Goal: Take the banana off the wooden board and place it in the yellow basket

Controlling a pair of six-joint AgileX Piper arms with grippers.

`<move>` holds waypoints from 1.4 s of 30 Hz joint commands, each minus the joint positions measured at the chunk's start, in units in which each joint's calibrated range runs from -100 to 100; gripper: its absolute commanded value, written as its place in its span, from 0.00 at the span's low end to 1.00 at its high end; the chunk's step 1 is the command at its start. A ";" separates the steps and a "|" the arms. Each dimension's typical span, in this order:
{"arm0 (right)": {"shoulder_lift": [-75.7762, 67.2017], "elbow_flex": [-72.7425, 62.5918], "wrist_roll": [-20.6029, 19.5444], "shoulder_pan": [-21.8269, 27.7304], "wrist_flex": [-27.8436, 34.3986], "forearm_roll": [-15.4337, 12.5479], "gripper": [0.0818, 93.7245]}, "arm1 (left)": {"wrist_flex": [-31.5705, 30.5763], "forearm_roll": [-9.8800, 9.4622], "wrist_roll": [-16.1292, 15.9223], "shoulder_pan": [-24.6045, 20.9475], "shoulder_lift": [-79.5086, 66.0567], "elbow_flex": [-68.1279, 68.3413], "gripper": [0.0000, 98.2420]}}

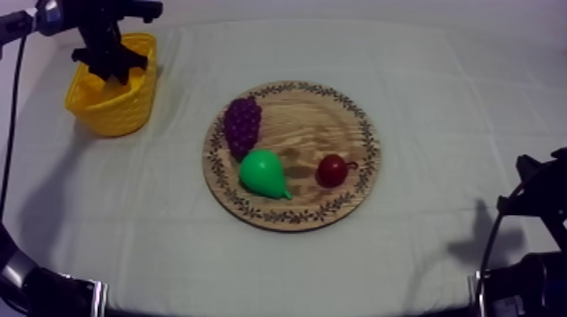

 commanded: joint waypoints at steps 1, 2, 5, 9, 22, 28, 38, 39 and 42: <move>-0.02 -0.03 0.00 0.00 -0.02 0.01 0.00 | -0.38 0.05 -0.07 -0.19 0.07 0.08 0.43; -0.02 -0.03 0.00 0.00 -0.02 0.01 0.00 | -0.59 0.06 -0.08 -0.26 0.07 0.11 0.44; -0.02 -0.03 0.00 0.00 -0.02 0.01 0.00 | -1.16 0.33 -0.33 -0.56 -0.16 0.17 0.44; -0.02 -0.03 0.00 0.00 -0.02 0.01 0.00 | -2.14 0.64 -0.72 -0.86 -1.08 0.72 0.45; -0.02 -0.03 0.00 0.00 -0.02 0.01 0.00 | -10.52 6.54 -0.80 0.49 -15.45 9.97 0.17; -0.02 -0.03 0.00 0.00 -0.02 0.01 0.00 | -23.50 10.20 -1.76 2.14 -30.00 25.39 0.10; -0.02 -0.03 0.00 0.00 -0.02 0.01 0.00 | -39.26 14.77 -5.19 2.37 -58.16 52.28 0.00; -0.02 -0.03 0.00 0.00 -0.02 0.01 0.00 | -39.63 15.55 -5.87 2.14 -61.22 54.43 0.00; -0.02 -0.03 -0.03 0.00 -0.02 0.01 0.00 | -40.20 17.64 -7.64 1.02 -70.40 60.74 0.00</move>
